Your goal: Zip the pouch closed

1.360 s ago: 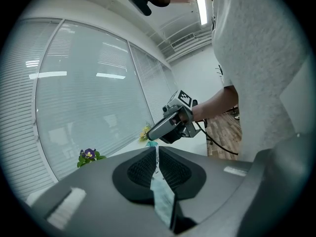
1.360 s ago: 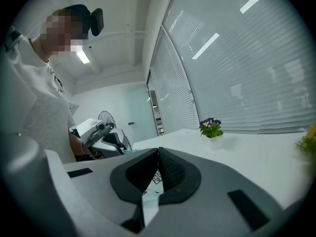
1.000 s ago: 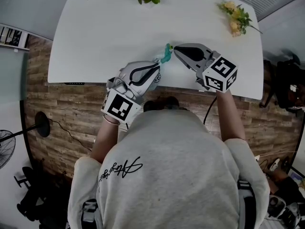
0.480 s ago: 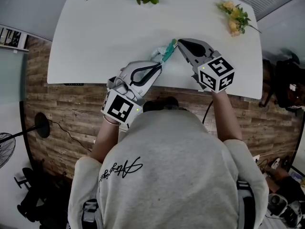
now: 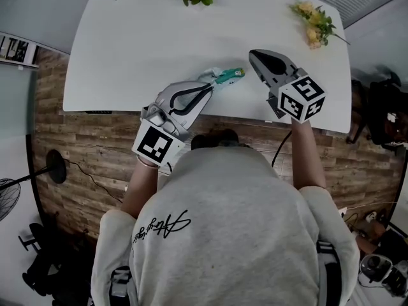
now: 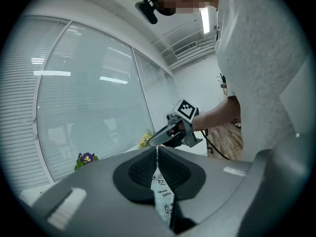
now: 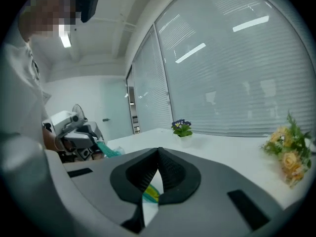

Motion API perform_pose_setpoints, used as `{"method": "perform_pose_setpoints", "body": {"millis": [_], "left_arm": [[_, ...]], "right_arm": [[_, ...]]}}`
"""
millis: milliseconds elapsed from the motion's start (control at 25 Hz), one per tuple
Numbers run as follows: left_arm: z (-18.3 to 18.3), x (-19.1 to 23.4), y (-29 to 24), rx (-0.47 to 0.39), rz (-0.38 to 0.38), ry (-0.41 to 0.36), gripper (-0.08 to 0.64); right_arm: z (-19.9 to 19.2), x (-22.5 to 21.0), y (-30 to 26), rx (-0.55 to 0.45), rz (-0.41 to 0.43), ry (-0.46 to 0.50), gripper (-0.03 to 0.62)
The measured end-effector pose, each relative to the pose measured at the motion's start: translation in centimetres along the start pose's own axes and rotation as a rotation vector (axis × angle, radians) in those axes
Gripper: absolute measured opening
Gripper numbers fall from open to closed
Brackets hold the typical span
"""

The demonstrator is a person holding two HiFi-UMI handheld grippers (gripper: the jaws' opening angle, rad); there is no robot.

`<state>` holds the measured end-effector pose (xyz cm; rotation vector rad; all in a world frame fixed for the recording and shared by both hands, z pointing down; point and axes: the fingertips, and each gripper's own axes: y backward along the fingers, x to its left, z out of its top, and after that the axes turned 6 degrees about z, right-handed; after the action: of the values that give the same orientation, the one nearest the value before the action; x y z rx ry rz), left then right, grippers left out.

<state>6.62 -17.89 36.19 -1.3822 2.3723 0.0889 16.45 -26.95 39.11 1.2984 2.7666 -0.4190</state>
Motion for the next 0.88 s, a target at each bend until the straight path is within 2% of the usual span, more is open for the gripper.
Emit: {"method": "perform_pose_setpoints", "body": {"millis": [80,120,160,360,520,760,880], "left_arm": [[-0.1,-0.1,-0.1,0.008,0.005,-0.001,0.011],[-0.1,-0.2,-0.1,0.008,0.004,-0.006,0.011],[0.0,-0.2,-0.1,0.007,0.002,-0.010,0.011],[-0.2,-0.2,-0.3,0.008,-0.008,-0.011,0.011],[-0.2,-0.4,-0.7,0.010,-0.020,-0.019,0.011],[-0.2,-0.4,-1.1,0.006,-0.022,-0.003,0.011],[-0.3,-0.7,-1.4,0.026,-0.026,-0.023,0.011]], "right_arm": [[-0.4,1.3,0.3,-0.050,0.093,-0.087,0.002],[-0.8,1.9,0.5,-0.068,0.140,-0.136,0.040],[-1.3,2.6,0.5,-0.074,0.186,-0.177,0.106],[-4.1,4.9,-0.5,-0.023,0.359,-0.320,0.227],[-5.1,4.8,-0.8,-0.029,0.406,-0.404,0.229],[-6.0,5.4,-0.9,0.008,0.420,-0.409,0.184],[-6.2,5.3,-0.7,0.011,0.406,-0.389,0.151]]}}
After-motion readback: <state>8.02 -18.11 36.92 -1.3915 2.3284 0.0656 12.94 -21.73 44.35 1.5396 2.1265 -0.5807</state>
